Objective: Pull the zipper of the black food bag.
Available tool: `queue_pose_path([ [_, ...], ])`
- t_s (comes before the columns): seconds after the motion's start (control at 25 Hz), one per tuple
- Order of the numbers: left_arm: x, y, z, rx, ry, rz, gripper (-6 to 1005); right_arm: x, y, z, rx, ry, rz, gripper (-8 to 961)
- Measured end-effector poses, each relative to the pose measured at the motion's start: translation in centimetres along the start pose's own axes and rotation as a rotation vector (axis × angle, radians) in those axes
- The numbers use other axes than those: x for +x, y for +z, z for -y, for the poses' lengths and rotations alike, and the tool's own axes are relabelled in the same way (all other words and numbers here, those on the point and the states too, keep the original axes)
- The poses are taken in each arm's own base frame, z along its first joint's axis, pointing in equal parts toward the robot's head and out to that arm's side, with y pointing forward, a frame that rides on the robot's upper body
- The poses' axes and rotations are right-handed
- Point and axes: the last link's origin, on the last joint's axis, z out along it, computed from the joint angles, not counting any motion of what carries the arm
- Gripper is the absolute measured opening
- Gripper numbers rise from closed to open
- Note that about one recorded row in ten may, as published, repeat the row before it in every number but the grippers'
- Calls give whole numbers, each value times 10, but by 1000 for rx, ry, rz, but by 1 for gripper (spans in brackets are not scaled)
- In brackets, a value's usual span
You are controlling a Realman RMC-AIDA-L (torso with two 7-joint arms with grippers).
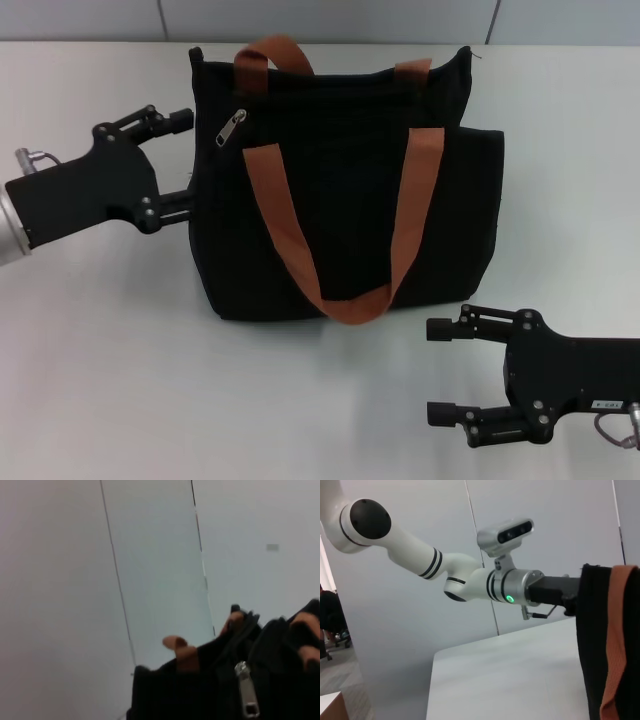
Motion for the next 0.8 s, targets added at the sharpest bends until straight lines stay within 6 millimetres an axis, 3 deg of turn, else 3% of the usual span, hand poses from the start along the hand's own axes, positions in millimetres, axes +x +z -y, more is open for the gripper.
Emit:
queue_pose_path([
  [0.4,-4,2,16,134,71,27,829,-2,0,1,-5,-11,1,832],
  [0.76,0,4,7,136,161,-26,825,-4,1,1,0,-12,11,831],
  [0.8,0,5,6,130,168,-27,782,-4,1,1,0,-12,11,831],
])
